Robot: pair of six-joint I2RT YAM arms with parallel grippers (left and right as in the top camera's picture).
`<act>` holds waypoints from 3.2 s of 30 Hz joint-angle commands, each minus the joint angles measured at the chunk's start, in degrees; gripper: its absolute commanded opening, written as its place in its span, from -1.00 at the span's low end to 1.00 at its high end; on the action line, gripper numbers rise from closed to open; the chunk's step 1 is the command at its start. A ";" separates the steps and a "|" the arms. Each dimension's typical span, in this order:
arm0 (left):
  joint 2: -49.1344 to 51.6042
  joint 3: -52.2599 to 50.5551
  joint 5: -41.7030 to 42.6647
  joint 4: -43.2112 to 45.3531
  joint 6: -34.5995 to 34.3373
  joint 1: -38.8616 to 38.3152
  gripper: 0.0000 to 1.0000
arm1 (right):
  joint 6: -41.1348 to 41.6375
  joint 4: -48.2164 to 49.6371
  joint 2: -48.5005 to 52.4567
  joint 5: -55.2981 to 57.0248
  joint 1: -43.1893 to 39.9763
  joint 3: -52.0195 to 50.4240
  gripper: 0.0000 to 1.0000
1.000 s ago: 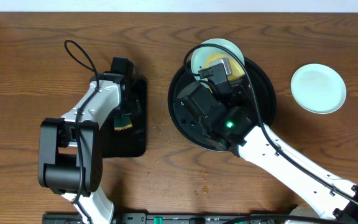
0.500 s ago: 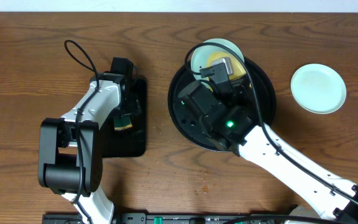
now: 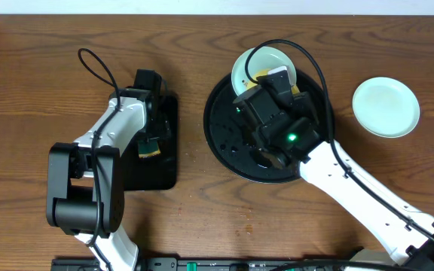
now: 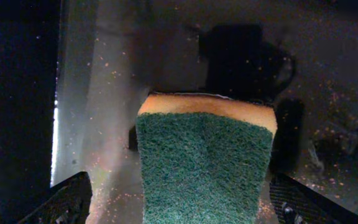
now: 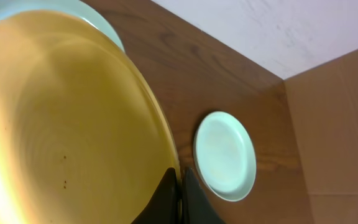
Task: Clean dirty plates on tray and stack at the side
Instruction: 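Place the yellow plate onto the pale blue plate at right, then grip the remaining pale blue plate rim with the right gripper and pull it down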
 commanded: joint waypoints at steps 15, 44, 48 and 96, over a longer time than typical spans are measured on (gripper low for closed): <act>0.15 -0.37 -1.14 -0.17 0.50 0.31 0.83 | 3.50 9.79 -0.46 -47.36 -47.17 1.22 -0.98; 0.15 -0.37 -1.14 -0.17 0.50 0.31 0.83 | -2.60 16.31 13.77 -69.94 -64.48 2.80 0.13; 0.15 -0.37 -1.14 -0.17 0.50 0.31 0.83 | -11.54 8.74 13.81 -75.36 -58.71 8.96 -0.06; 0.15 -0.37 -1.14 -0.17 0.50 0.31 0.83 | 18.95 -8.04 20.76 -55.67 -30.18 12.96 -0.98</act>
